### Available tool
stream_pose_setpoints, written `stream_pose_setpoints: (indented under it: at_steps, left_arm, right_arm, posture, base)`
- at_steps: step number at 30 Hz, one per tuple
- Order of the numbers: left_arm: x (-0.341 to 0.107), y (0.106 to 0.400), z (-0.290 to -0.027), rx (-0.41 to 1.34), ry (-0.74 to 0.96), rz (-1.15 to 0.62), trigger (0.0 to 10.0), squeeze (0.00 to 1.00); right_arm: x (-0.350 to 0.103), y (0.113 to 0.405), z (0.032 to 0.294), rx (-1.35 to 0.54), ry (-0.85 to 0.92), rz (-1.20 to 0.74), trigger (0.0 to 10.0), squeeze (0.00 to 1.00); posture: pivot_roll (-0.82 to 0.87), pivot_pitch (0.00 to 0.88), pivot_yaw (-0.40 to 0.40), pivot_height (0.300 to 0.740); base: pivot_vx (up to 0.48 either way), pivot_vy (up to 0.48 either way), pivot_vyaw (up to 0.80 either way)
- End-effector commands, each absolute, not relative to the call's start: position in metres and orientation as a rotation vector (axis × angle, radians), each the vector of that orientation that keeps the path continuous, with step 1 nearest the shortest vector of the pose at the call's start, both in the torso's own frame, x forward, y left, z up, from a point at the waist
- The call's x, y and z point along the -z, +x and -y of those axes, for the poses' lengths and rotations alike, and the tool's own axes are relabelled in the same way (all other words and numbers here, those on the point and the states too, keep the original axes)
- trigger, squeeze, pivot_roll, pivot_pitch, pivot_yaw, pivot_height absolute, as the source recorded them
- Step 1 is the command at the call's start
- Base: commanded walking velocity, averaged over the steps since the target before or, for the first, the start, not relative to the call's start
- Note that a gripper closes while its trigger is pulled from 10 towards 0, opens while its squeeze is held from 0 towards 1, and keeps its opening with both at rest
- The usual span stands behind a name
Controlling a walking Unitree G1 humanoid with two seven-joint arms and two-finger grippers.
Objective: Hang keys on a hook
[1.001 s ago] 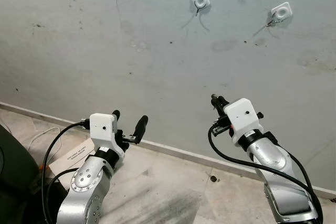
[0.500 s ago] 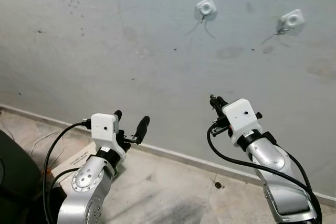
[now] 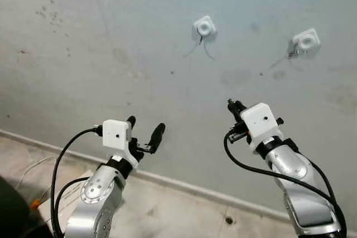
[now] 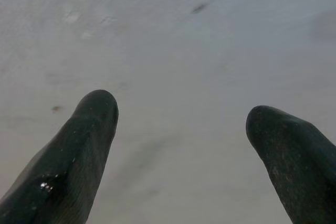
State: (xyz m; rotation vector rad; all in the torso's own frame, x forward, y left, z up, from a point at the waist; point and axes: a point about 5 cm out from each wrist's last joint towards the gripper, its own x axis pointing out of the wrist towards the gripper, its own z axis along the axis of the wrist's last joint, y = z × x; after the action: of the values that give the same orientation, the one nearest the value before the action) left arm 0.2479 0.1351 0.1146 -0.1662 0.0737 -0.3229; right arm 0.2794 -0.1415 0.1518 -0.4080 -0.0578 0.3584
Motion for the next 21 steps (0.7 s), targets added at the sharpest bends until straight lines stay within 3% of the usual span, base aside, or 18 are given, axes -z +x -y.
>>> stream_pose_setpoints:
  at_steps: [1, 3, 21]
  left_arm:
    - [-0.119, 0.250, -0.136, 0.318, -0.153, -0.055, 10.0, 0.00]
    - [-0.119, 0.250, -0.136, 0.315, -0.156, -0.054, 10.0, 0.00]
    - [-0.136, 0.227, -0.125, 0.517, -0.159, 0.000, 10.0, 0.00]
  right_arm:
    - [-0.154, 0.279, 0.143, -0.362, -0.422, 0.066, 10.0, 0.00]
    - [-0.154, 0.279, 0.142, -0.364, -0.422, 0.066, 10.0, 0.00]
    - [-0.168, 0.274, 0.132, -0.495, -0.403, 0.131, 10.0, 0.00]
  posture:
    - [-0.04, 0.056, 0.029, 0.740]
    - [-0.04, 0.056, 0.029, 0.740]
    - [-0.03, 0.086, 0.025, 0.740]
  base:
    - [0.390, 0.000, 0.00]
    - [0.390, 0.000, 0.00]
    - [0.000, 0.000, 0.00]
